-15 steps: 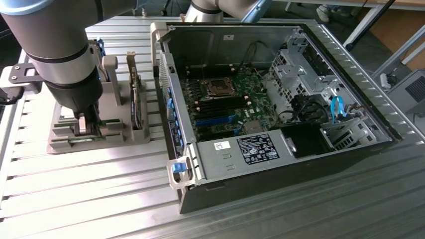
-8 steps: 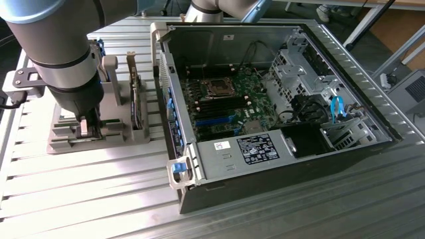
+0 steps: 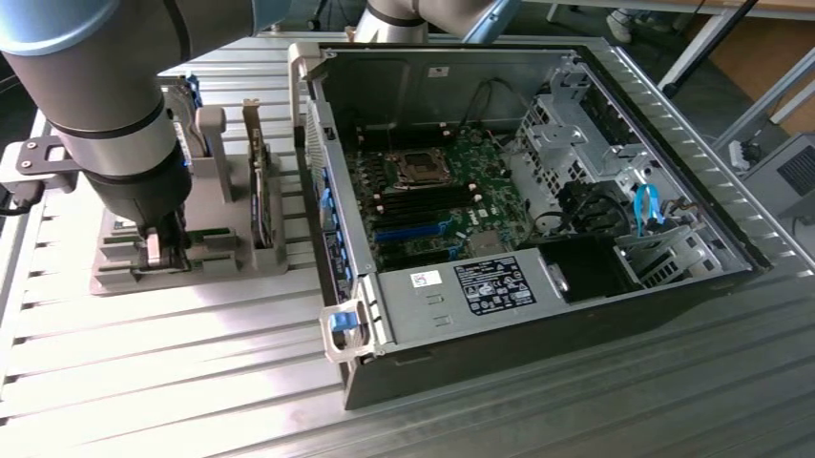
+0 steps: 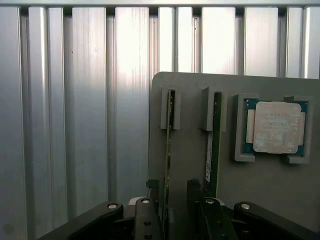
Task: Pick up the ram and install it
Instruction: 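Pick up the ram and move it above insertion slot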
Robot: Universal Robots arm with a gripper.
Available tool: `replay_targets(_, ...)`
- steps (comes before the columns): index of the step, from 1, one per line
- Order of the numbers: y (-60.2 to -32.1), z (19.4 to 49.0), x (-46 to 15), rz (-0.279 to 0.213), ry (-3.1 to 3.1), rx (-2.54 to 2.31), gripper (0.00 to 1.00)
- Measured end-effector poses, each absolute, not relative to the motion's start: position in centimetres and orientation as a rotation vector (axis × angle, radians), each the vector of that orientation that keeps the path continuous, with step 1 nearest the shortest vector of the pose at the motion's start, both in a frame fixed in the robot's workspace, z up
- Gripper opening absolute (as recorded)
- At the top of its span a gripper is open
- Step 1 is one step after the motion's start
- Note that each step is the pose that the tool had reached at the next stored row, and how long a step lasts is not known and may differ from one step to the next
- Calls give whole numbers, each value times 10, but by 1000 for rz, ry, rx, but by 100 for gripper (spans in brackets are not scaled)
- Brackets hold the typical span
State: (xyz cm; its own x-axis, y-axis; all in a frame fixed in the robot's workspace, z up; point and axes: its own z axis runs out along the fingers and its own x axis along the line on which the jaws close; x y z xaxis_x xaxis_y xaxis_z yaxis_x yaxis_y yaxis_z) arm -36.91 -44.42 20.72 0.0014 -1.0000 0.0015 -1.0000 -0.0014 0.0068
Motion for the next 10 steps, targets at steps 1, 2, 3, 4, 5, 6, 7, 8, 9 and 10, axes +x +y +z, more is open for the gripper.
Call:
replay_targets(1, -444, 207, -369, -6, -2216, 2219, 35)
replay_targets(2, -444, 207, -369, -6, -2216, 2219, 35)
replay_targets(3, -444, 207, -369, -6, -2216, 2219, 27)
replay_targets(4, -444, 207, -369, -6, -2216, 2219, 11)
replay_targets(5, -444, 207, -369, -6, -2216, 2219, 11)
replay_targets(6, -444, 207, -369, -6, -2216, 2219, 11)
replay_targets(7, -444, 207, -369, -6, -2216, 2219, 11)
replay_targets(8, -444, 209, -369, -6, -2216, 2219, 11)
replay_targets(9, -444, 213, -369, -6, -2216, 2219, 11)
replay_targets(10, -444, 215, -369, -6, -2216, 2219, 11)
